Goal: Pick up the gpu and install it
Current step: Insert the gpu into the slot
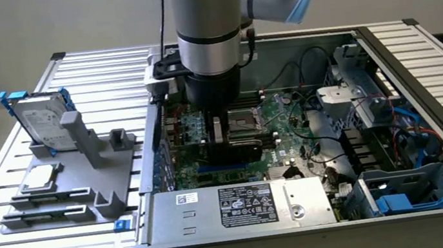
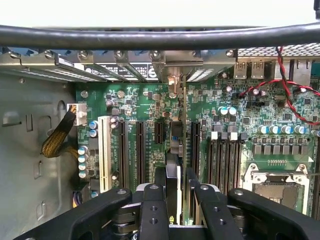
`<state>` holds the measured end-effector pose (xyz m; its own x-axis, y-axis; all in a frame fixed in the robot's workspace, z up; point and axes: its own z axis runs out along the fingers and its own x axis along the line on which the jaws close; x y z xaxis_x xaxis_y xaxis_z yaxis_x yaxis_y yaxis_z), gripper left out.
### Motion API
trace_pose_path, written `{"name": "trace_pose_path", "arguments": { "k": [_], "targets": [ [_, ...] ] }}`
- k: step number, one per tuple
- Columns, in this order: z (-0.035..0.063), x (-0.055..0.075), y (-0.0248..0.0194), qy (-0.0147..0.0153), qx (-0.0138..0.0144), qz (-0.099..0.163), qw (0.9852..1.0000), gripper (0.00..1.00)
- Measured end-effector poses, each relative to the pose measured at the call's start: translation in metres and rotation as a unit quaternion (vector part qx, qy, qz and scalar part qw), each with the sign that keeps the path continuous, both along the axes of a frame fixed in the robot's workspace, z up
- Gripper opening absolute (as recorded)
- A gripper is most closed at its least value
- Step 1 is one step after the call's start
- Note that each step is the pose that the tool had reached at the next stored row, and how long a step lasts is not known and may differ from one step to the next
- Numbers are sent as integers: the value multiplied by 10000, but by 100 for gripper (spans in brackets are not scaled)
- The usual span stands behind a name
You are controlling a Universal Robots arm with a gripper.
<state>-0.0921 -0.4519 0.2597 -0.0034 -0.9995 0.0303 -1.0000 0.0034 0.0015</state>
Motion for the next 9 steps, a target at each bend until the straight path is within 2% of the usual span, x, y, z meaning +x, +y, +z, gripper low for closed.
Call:
{"name": "trace_pose_path", "arguments": {
  "k": [9],
  "targets": [
    [-21,-8,-1,21,4,-18,10000,27]
  ]
}}
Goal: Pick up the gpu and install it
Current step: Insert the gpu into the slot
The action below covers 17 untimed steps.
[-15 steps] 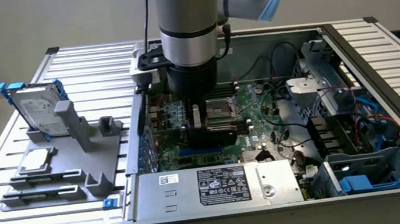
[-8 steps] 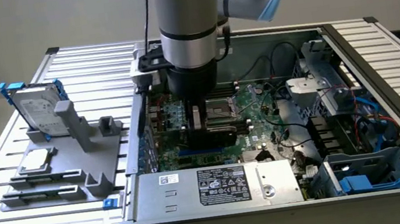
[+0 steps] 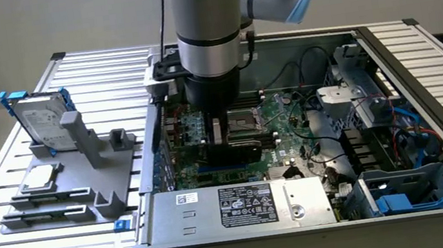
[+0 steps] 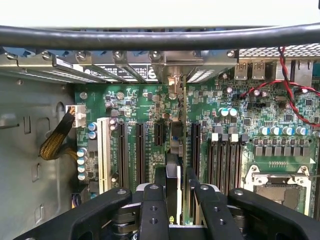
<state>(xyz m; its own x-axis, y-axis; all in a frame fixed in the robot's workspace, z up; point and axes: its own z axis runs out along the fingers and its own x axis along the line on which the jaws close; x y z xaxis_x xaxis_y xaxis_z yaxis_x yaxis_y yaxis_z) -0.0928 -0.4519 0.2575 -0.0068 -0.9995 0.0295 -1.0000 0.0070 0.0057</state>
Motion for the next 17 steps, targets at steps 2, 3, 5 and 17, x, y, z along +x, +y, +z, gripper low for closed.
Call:
{"name": "trace_pose_path", "arguments": {
  "k": [2,3,5,17],
  "targets": [
    [-1,-3,0,6,5,-7,10000,27],
    [-1,-5,0,11,10,-10,10000,27],
    [-2,-8,0,19,19,-16,10000,27],
    [-26,-9,-19,27,66,-20,10000,27]
  ]
}}
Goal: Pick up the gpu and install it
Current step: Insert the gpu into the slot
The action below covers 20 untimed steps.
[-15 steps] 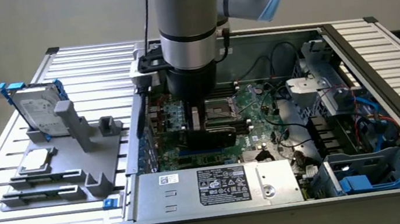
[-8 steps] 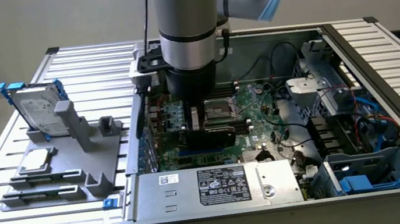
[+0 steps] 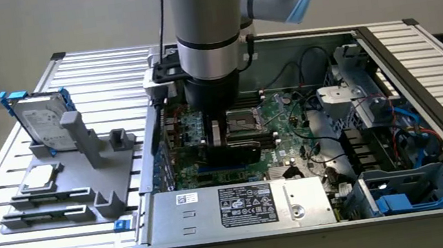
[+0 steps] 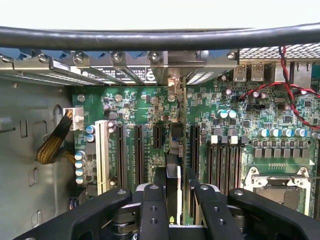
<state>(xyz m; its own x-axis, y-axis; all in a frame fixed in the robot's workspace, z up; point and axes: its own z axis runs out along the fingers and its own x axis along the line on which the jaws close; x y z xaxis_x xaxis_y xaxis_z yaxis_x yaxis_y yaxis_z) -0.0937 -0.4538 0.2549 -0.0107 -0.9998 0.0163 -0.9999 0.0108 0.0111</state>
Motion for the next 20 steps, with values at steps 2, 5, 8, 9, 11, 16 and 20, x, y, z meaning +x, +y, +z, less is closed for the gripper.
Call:
{"name": "trace_pose_path", "arguments": {
  "k": [2,5,8,9,11,16,20],
  "targets": [
    [-3,0,-5,0,15,0,10000,27],
    [-1,0,-5,2,33,0,10000,27],
    [21,-1,-4,10,52,-2,10000,35],
    [32,0,-5,13,54,0,10000,35],
    [50,0,-5,20,56,0,10000,41],
    [137,13,-5,54,59,0,10000,41],
    [256,47,-5,89,61,-1,9999,41]
  ]
}}
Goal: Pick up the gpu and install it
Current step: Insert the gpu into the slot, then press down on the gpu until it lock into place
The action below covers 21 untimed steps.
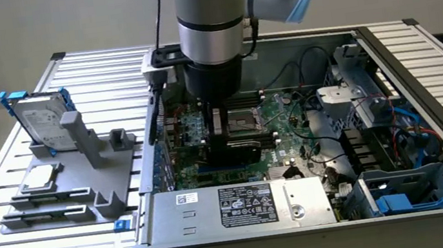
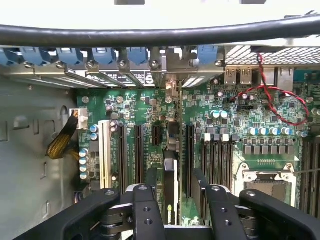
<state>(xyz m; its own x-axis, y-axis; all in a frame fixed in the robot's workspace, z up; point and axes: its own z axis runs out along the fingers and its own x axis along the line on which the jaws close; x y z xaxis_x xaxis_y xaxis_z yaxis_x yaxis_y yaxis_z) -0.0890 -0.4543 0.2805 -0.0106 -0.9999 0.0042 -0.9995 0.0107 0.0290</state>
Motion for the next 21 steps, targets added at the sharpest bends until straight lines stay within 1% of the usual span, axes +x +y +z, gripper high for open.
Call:
{"name": "trace_pose_path", "arguments": {
  "k": [4,6,7,8,10,11,13,14,15,21],
  "targets": [
    [104,41,0,50,8,0,10000,41],
    [140,47,0,67,18,1,10000,41],
    [149,46,0,70,23,0,10000,39],
    [149,46,0,71,25,-1,10000,39],
    [149,47,0,71,25,0,10000,26],
    [149,47,0,72,25,0,10000,26],
    [150,47,0,72,24,0,10000,15],
    [150,47,0,72,24,0,10000,15],
    [150,47,0,72,24,0,10000,11],
    [150,47,0,72,24,0,10000,11]
  ]
}}
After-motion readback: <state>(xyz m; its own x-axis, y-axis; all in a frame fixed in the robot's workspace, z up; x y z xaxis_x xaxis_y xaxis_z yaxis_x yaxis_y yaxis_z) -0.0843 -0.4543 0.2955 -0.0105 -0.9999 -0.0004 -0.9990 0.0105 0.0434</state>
